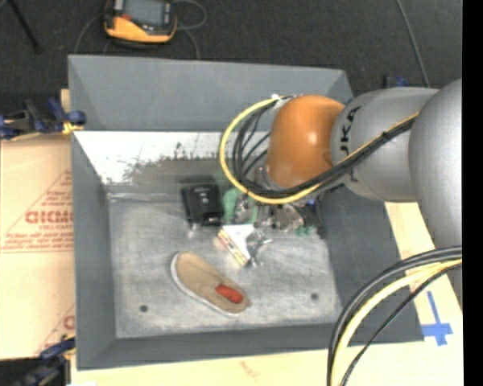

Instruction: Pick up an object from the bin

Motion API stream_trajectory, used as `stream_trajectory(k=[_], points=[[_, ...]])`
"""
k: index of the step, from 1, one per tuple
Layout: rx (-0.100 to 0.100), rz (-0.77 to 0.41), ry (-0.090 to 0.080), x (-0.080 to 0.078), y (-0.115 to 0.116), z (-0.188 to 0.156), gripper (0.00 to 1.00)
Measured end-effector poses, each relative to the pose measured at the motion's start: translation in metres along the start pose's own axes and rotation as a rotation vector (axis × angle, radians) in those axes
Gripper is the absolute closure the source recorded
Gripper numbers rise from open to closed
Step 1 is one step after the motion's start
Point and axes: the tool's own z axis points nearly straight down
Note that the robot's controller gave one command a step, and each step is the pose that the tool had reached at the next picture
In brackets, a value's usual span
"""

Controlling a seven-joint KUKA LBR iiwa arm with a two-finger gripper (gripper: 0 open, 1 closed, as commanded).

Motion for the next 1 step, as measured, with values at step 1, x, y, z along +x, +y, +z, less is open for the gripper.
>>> stream_trajectory(k=[1], points=[[0.0, 0.001, 0.0, -0.0001, 0.0, 0.0, 1.0]])
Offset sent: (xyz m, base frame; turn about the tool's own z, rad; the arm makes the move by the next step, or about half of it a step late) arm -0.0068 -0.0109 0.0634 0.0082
